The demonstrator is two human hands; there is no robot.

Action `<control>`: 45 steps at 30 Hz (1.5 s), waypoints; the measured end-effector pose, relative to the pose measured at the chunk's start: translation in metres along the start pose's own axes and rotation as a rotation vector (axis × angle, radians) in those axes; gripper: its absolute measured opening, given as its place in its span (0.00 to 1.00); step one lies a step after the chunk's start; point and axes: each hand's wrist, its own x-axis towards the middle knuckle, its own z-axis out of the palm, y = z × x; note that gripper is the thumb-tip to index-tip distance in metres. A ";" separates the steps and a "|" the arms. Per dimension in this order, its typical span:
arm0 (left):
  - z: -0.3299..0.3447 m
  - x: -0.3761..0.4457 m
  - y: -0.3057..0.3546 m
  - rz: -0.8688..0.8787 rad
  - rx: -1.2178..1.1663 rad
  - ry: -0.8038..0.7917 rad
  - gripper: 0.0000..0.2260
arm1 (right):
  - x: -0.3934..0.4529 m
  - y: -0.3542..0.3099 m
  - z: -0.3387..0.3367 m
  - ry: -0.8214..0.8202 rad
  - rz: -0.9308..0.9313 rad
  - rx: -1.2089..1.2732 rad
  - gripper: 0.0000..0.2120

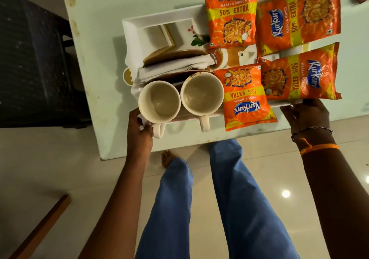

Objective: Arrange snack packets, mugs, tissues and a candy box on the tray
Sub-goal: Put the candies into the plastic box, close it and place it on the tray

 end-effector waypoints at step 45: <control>0.303 -0.116 0.104 -0.328 -0.007 -0.682 0.05 | 0.101 -0.128 -0.149 0.279 -0.319 -0.118 0.13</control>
